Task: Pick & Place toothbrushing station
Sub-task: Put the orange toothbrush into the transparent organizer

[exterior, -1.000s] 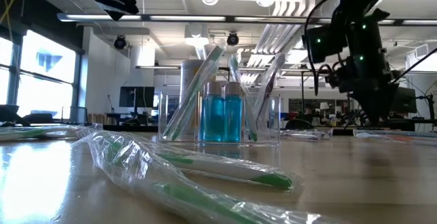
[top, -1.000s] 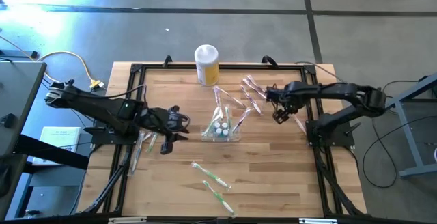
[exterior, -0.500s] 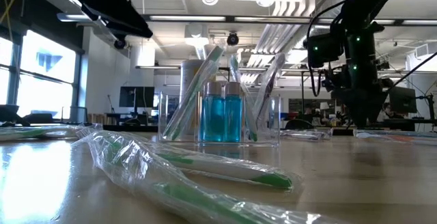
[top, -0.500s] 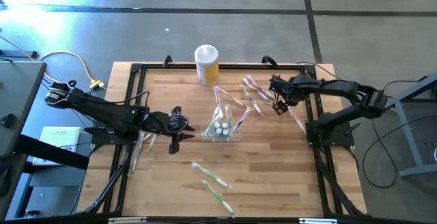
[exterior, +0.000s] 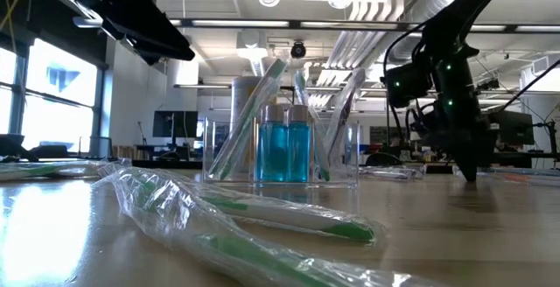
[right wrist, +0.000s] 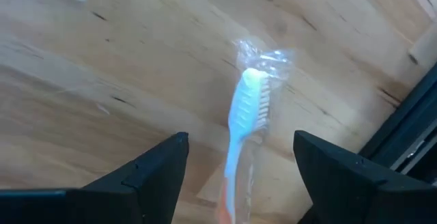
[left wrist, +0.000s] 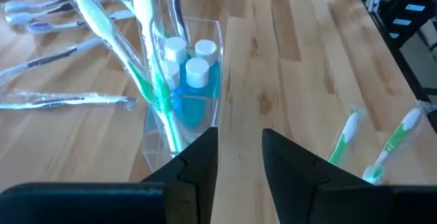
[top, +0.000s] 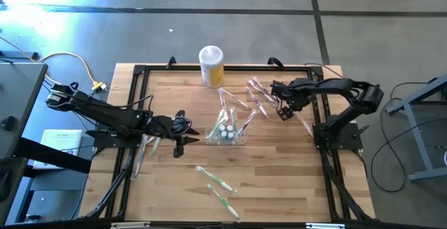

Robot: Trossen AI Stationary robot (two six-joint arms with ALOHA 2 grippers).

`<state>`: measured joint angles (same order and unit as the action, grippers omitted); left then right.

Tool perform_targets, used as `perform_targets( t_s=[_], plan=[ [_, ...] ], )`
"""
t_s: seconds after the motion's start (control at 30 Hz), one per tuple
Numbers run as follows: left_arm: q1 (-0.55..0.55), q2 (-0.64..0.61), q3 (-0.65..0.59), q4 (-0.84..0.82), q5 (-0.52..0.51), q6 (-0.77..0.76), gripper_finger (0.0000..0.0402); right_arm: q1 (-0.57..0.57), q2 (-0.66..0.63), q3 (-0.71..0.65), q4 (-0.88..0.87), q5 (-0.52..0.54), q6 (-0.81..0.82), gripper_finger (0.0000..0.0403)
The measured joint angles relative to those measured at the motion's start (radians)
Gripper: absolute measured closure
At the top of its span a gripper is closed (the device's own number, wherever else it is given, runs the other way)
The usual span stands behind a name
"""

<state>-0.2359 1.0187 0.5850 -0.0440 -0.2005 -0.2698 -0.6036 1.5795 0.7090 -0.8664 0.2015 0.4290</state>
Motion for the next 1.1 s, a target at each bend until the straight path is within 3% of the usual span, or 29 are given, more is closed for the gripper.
perform_targets(
  t_s=[0.23,0.37,0.53,0.73,0.93,1.1],
  plan=[
    [0.0,0.021,0.0,-0.003,0.0,-0.073,0.0291,0.0,0.014,0.0,0.015,0.002,-0.037,0.0141],
    [0.0,0.07,0.0,0.0,0.007,-0.081,0.0291,0.0,0.004,-0.006,0.023,-0.004,-0.038,0.0164],
    [0.0,0.153,0.0,0.002,0.007,-0.08,0.0291,0.01,0.005,-0.006,0.03,-0.028,-0.036,0.024],
    [0.0,0.242,0.003,0.063,0.007,-0.07,0.0291,0.016,0.007,-0.007,0.043,-0.073,-0.049,0.0379],
    [0.0,0.263,0.003,0.072,0.006,-0.048,0.0291,0.046,0.003,0.008,0.015,-0.061,-0.071,0.039],
    [0.0,0.263,0.003,0.103,0.006,-0.049,0.0291,0.123,-0.014,0.059,-0.144,-0.038,-0.053,0.0393]
  ],
)
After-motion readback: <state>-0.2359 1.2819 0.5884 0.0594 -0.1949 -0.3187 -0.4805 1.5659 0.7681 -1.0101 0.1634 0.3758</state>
